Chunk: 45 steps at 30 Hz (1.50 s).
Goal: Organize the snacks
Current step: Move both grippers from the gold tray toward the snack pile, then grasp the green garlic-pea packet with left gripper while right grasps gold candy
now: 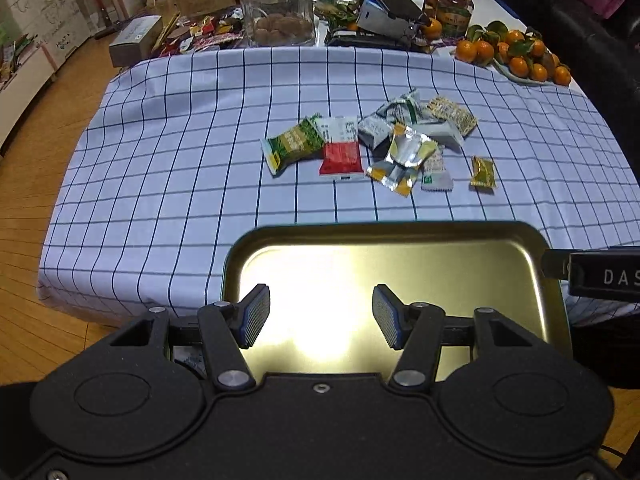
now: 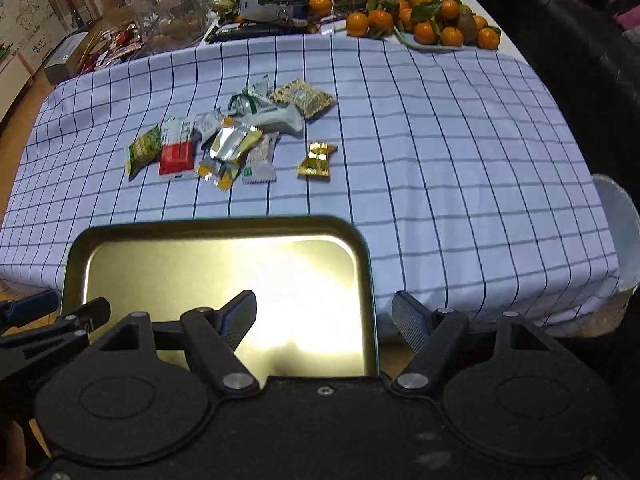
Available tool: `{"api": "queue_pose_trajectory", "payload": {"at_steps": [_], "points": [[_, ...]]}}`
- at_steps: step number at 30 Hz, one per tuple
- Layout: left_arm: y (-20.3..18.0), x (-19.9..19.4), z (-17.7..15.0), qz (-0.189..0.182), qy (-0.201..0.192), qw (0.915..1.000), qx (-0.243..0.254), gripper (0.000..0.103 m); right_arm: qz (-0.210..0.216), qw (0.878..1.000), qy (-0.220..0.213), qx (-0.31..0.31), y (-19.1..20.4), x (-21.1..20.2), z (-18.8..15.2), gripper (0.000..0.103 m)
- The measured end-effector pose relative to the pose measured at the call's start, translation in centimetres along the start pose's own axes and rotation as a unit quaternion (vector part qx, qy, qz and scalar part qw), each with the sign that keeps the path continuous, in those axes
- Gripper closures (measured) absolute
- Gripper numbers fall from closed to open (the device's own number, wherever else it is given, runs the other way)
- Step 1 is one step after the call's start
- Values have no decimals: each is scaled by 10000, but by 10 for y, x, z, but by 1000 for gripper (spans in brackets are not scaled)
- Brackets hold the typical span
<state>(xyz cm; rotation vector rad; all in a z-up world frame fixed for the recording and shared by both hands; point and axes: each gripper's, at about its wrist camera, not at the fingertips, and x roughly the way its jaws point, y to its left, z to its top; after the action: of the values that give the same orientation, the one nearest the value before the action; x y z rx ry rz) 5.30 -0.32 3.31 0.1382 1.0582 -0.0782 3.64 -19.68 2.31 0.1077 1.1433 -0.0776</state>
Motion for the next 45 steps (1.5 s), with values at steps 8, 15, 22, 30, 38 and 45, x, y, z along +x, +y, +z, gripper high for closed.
{"api": "queue_pose_trajectory", "payload": {"at_steps": [8,15,22,30,38,45], "points": [[17,17,75,115,-59,9994,-307,42,99,9999,122,63,0,17,93,25],[33,63,124,43,449,9978,-492,43,281,9943,814,634,-10,68,156,29],[45,108,142,-534,971,9921,-594,45,394,9766,1461,1529,-28,115,165,36],[52,136,145,-477,1051,9925,-400,48,201,9680,1845,1687,-34,143,155,45],[26,153,147,-442,1138,9925,102,48,242,9699,1882,1523,-26,146,159,45],[52,167,162,59,1084,9899,-916,48,349,9708,1863,1469,-23,139,158,45]]}}
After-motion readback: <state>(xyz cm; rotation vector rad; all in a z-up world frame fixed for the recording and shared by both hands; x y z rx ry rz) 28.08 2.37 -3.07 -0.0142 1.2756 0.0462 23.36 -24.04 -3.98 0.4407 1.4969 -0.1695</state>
